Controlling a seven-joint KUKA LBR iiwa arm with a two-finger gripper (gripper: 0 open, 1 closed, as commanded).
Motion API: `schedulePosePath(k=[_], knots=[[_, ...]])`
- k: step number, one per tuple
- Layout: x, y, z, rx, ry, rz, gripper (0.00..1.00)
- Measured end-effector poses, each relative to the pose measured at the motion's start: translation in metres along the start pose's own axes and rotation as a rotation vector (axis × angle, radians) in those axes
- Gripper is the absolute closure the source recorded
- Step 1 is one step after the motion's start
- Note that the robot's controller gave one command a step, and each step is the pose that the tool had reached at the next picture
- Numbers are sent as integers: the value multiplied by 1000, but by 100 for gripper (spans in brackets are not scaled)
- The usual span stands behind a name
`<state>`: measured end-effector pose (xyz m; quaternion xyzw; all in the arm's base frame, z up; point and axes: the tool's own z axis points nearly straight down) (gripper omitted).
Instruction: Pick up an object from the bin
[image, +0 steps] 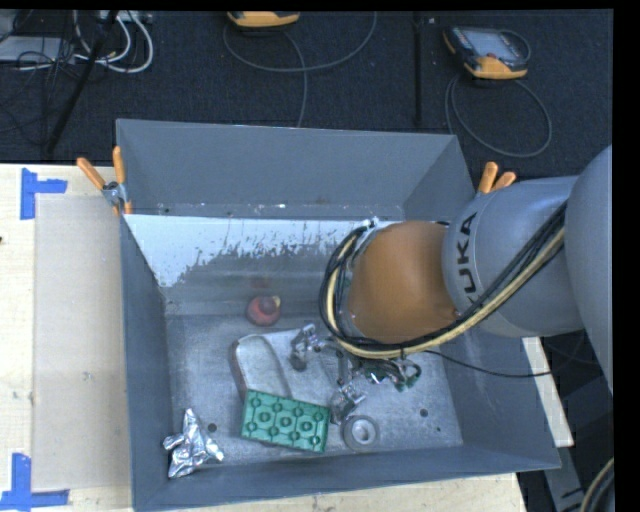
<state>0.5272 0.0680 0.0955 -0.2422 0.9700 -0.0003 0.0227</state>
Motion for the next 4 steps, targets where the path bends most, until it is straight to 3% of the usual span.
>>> schedulePosePath(k=[1, 2, 3, 4], knots=[[0, 1, 0, 0, 0, -23, 0], [12, 52, -100, -16, 37, -205, 0], [21, 61, 21, -8, 20, -258, 0], [25, 63, 20, -15, 32, -255, 100]])
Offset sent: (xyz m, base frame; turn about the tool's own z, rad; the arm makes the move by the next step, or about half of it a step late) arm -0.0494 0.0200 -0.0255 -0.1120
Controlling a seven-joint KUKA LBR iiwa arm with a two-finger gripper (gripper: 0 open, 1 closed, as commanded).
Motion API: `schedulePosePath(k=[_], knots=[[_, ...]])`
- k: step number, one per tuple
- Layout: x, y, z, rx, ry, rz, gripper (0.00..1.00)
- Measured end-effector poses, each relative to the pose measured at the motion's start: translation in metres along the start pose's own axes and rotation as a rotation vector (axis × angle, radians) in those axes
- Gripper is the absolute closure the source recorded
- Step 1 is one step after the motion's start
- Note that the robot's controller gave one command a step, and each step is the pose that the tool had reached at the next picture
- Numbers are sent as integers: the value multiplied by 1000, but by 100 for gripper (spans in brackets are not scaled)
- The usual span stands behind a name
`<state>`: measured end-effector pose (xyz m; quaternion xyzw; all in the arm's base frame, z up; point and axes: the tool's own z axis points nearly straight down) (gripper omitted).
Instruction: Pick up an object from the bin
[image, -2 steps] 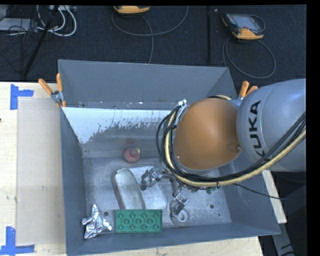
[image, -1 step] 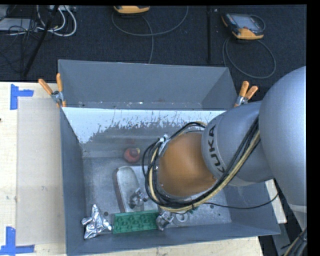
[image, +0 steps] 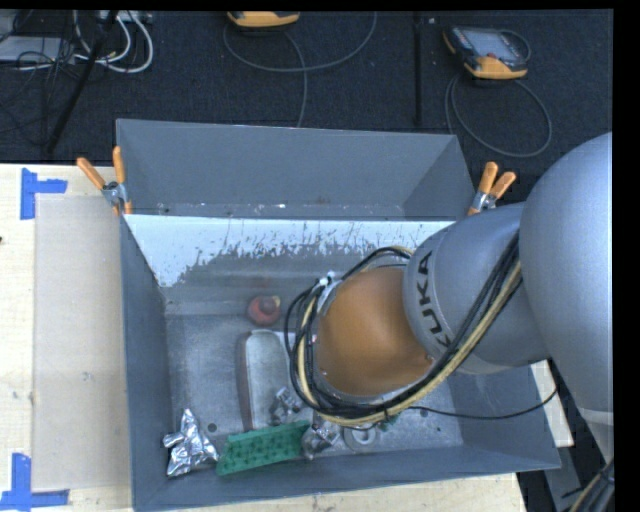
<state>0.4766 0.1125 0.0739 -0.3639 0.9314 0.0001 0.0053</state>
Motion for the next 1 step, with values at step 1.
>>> schedulePosePath(k=[1], knots=[[-14, -20, -92, 0, 3, 8, 100]])
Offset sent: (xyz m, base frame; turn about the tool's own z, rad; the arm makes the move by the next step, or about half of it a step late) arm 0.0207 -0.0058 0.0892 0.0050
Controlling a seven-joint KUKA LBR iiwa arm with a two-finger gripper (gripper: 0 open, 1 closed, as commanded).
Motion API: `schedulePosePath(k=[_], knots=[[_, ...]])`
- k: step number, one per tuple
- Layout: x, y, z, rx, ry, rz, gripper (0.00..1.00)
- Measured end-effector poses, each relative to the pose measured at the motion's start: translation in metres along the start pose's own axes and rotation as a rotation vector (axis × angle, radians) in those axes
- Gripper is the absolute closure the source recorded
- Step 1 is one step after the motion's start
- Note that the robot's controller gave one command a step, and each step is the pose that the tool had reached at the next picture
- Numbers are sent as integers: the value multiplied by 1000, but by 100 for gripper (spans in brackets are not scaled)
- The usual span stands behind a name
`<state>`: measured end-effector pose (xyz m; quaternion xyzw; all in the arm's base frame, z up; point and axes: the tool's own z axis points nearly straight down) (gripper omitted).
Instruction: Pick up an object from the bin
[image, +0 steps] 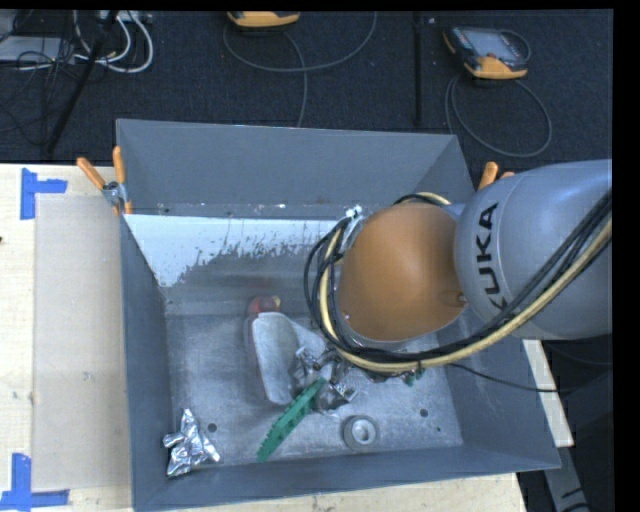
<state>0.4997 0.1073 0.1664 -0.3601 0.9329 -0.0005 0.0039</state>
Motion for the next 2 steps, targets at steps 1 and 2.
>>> schedulePosePath(k=[1, 2], knots=[[2, -9, -82, 1, 0, -12, 100], [67, -101, -70, -2, 9, 0, 100]])
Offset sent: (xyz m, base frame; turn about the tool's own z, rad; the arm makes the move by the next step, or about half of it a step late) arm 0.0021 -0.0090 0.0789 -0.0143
